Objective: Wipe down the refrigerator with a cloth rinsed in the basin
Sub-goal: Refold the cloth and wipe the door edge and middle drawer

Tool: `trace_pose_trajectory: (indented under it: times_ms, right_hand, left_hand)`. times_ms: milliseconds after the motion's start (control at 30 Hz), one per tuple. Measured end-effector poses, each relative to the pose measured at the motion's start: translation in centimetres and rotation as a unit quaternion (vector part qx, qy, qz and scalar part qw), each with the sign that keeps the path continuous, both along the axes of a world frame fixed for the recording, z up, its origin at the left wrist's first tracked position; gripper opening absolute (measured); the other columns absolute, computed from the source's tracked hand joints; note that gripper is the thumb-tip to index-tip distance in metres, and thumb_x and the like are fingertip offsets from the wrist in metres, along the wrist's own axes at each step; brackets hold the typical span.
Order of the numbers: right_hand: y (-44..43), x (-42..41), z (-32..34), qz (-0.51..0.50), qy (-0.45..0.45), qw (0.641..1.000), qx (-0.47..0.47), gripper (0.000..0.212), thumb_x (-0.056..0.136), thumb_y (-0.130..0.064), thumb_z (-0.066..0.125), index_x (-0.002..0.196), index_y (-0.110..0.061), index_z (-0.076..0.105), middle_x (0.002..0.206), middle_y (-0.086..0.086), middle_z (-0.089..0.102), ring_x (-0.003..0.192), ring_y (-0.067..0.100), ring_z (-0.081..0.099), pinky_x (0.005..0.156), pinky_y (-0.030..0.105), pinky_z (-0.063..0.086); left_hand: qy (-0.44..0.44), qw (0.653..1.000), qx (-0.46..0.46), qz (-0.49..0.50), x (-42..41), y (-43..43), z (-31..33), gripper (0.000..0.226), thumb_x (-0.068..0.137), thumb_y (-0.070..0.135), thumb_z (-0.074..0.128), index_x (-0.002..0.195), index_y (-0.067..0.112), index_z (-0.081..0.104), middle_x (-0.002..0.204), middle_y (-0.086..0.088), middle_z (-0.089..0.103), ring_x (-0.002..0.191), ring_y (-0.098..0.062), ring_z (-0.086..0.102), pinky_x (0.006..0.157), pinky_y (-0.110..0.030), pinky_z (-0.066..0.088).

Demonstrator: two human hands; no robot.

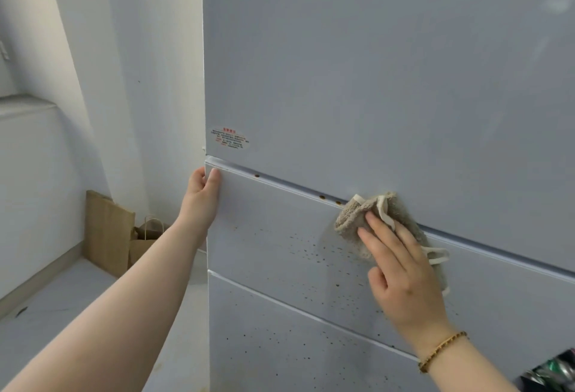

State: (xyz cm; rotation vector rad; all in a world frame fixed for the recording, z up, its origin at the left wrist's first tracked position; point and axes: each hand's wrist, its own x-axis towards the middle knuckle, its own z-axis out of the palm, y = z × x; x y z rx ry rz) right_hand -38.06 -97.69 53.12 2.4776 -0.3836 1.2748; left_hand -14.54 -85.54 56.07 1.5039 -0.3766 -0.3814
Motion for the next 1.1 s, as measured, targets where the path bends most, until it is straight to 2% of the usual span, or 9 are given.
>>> trace_pose_trajectory:
  times_ms: [233,333,433,567,667,767,900,1000,1100]
  right_hand:
    - [4.3,0.8,3.9,-0.018,-0.07,0.977,0.199,0.049,0.073,-0.008,0.033,0.11,0.001,0.064,0.118,0.008,0.06,0.111,0.016,0.044,0.099,0.02,0.033]
    - [7.9,3.4,5.7,-0.024,0.035,0.977,0.21,0.051,0.074,-0.006,0.037,0.119,-0.003,0.059,0.126,0.013,0.058,0.121,0.021,0.049,0.105,0.025,0.025]
    - [12.3,7.3,7.1,0.067,0.17,0.949,0.257,0.056,0.086,-0.008,0.033,0.142,-0.011,0.03,0.152,0.004,0.025,0.14,0.016,0.02,0.11,0.013,0.001]
    - [16.0,11.1,6.4,0.09,0.255,0.939,0.211,0.055,0.092,-0.014,0.038,0.145,-0.013,0.024,0.153,0.007,0.021,0.135,0.026,0.025,0.111,0.032,0.015]
    - [14.9,10.4,5.9,0.104,0.219,0.947,0.212,0.052,0.079,-0.015,0.04,0.129,-0.008,0.052,0.135,0.012,0.051,0.115,0.03,0.051,0.102,0.037,0.036]
    - [12.0,7.3,5.4,0.067,0.136,0.977,0.15,0.052,0.064,-0.023,0.034,0.101,-0.013,0.07,0.103,0.003,0.071,0.092,0.019,0.067,0.091,0.027,0.048]
    - [7.4,0.9,3.8,-0.024,0.106,0.988,0.113,0.048,0.074,-0.018,0.035,0.111,-0.01,0.064,0.111,0.005,0.067,0.108,0.022,0.062,0.1,0.042,0.033]
    - [4.0,-3.7,2.7,-0.072,0.039,0.992,0.099,0.045,0.077,-0.014,0.035,0.112,-0.002,0.062,0.113,0.014,0.065,0.109,0.033,0.06,0.098,0.053,0.029]
    - [1.9,-5.0,1.7,-0.077,-0.039,0.993,0.084,0.042,0.076,-0.012,0.038,0.114,-0.003,0.055,0.111,0.022,0.064,0.111,0.032,0.053,0.104,0.041,0.034]
  left_hand:
    - [-0.024,0.998,-0.043,0.03,-2.1,5.7,-2.1,0.013,0.097,0.027,0.035,0.106,0.018,0.038,0.085,0.009,0.047,0.073,-0.003,0.046,0.059,-0.022,0.036]
    - [-0.022,0.998,-0.055,0.027,-3.1,7.6,-2.6,0.012,0.096,0.026,0.038,0.104,0.018,0.04,0.083,0.007,0.047,0.071,-0.004,0.047,0.059,-0.022,0.037]
    - [-0.026,0.998,-0.059,0.027,-4.3,8.7,-2.5,0.009,0.096,0.025,0.039,0.101,0.018,0.042,0.082,0.006,0.046,0.072,-0.005,0.047,0.061,-0.022,0.038]
    - [-0.039,0.998,-0.047,0.035,-4.8,9.7,-2.9,0.01,0.096,0.029,0.041,0.101,0.021,0.044,0.08,0.004,0.047,0.074,-0.01,0.048,0.066,-0.024,0.04]
    - [-0.039,0.998,-0.044,0.038,-5.0,10.0,-2.6,0.018,0.095,0.027,0.042,0.108,0.016,0.043,0.08,0.004,0.048,0.069,-0.008,0.049,0.055,-0.015,0.045]
    - [-0.037,0.998,-0.044,0.036,-5.2,10.2,-2.4,0.019,0.095,0.027,0.042,0.11,0.016,0.041,0.082,0.005,0.048,0.071,-0.004,0.048,0.057,-0.016,0.041]
    - [-0.031,0.998,-0.05,0.036,-5.2,9.8,-2.3,0.016,0.096,0.026,0.041,0.109,0.017,0.04,0.082,0.007,0.048,0.071,-0.002,0.048,0.048,-0.006,0.043]
    - [-0.029,0.998,-0.05,0.029,-4.9,9.4,-2.3,0.018,0.096,0.027,0.039,0.111,0.017,0.04,0.083,0.008,0.048,0.072,-0.001,0.048,0.055,-0.013,0.041]
    - [-0.025,0.998,-0.043,0.027,-4.1,8.6,-2.3,0.02,0.096,0.029,0.039,0.113,0.018,0.041,0.085,0.009,0.05,0.074,-0.001,0.049,0.06,-0.018,0.036]
